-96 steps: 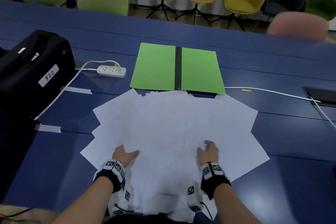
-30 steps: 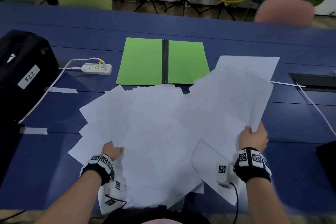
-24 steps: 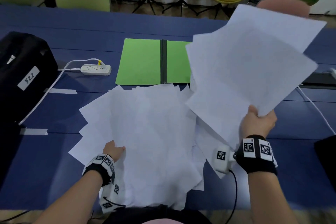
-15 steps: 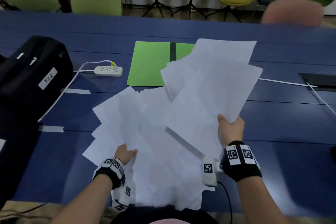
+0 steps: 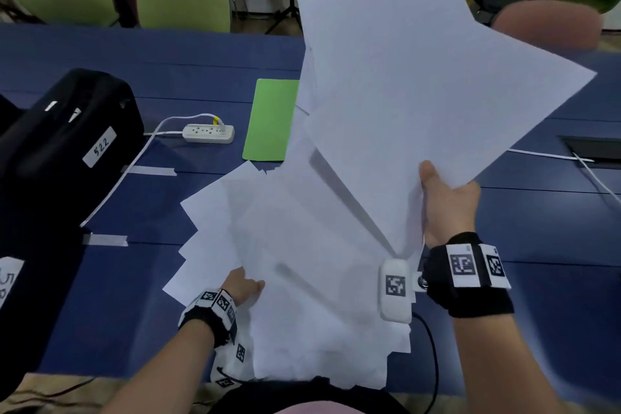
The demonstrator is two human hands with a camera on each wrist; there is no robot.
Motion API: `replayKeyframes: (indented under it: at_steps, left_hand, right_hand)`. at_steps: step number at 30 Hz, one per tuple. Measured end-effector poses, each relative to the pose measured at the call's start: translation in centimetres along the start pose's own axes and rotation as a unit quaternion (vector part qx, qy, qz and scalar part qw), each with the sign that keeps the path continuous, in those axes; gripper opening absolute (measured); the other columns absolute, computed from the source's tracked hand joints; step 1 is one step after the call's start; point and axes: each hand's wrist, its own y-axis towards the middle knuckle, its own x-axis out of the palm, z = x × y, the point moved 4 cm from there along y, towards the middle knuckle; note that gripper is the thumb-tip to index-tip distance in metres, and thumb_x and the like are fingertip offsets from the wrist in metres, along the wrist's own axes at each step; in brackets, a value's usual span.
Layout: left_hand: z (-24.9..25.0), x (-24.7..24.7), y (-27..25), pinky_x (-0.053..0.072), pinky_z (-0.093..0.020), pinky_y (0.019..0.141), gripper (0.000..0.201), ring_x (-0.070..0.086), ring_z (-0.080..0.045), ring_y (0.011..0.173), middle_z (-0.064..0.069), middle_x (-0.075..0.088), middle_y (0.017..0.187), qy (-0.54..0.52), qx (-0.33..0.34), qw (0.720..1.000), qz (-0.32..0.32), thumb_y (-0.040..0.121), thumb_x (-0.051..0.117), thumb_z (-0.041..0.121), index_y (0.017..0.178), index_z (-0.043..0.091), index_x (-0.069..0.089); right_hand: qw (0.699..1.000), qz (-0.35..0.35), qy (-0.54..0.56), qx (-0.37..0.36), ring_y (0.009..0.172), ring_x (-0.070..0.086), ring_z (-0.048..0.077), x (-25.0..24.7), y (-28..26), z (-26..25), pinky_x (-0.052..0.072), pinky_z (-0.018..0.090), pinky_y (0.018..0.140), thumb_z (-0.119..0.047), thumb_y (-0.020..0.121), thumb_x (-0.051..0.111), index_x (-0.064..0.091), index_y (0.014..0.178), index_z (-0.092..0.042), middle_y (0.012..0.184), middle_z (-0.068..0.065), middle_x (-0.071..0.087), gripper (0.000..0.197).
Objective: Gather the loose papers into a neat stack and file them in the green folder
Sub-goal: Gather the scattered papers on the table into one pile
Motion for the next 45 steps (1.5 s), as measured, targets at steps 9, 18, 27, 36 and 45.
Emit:
replayKeyframes:
  at_steps: [9, 18, 27, 36, 45]
  left_hand:
    - [0.1, -1.1, 0.1, 0.027, -0.038, 0.116, 0.086, 0.03, -0.031, 0.142, -0.015, 0.027, 0.155, -0.021, -0.007, 0.997, -0.075, 0.089, 0.042, 0.059, 0.148, 0.0, 0.021]
    - [0.1, -1.0, 0.1, 0.023, -0.037, 0.118, 0.062, 0.026, -0.03, 0.143, -0.015, 0.024, 0.156, -0.067, -0.039, 0.996, -0.041, 0.101, 0.027, 0.039, 0.146, -0.003, 0.023]
    - [-0.2, -0.5, 1.4, 0.032, -0.036, 0.113, 0.075, 0.042, -0.031, 0.134, -0.018, 0.043, 0.146, -0.063, -0.008, 0.996, -0.063, 0.092, 0.044, 0.052, 0.143, -0.003, 0.033]
    - [-0.1, -0.5, 1.4, 0.038, -0.035, 0.109, 0.053, 0.045, -0.031, 0.131, -0.016, 0.045, 0.143, 0.03, 0.014, 0.998, -0.05, 0.094, 0.052, 0.021, 0.139, -0.004, 0.038]
    - [0.1, -0.8, 1.4, 0.036, -0.035, 0.111, 0.058, 0.042, -0.03, 0.134, -0.014, 0.042, 0.145, 0.045, 0.005, 0.998, -0.045, 0.094, 0.052, 0.026, 0.14, -0.005, 0.034]
  right_hand:
    - [0.963, 0.003, -0.269, 0.0, 0.096, 0.063, 0.023, -2.6, 1.0, 11.0, 0.05, 0.036, 0.092, -0.008, 0.086, 0.059, 0.059, 0.12, -0.01, 0.107, 0.01, 0.067, 0.034]
    - [0.87, -0.048, -0.466, 0.152, 0.105, 0.057, 0.036, -4.3, -1.7, 17.9, 0.042, 0.034, 0.078, -0.004, 0.093, 0.045, 0.032, 0.14, -0.01, 0.126, 0.023, 0.054, 0.049]
    - [0.712, -0.278, -0.613, 0.2, 0.098, 0.053, 0.026, -2.8, -2.9, 22.3, 0.044, 0.029, 0.077, -0.027, 0.097, 0.04, 0.039, 0.073, -0.017, 0.097, 0.008, 0.055, 0.025]
    - [0.843, 0.024, -0.512, 0.164, 0.126, 0.041, 0.039, -7.2, 0.4, 19.3, 0.039, 0.044, 0.099, -0.016, 0.084, 0.063, 0.032, 0.14, -0.003, 0.142, 0.02, 0.034, 0.065]
    - [0.851, -0.071, -0.509, 0.108, 0.08, 0.042, 0.024, -6.7, 1.8, 20.1, 0.032, 0.022, 0.073, -0.003, 0.09, 0.046, 0.042, 0.089, -0.013, 0.066, 0.002, 0.043, 0.011]
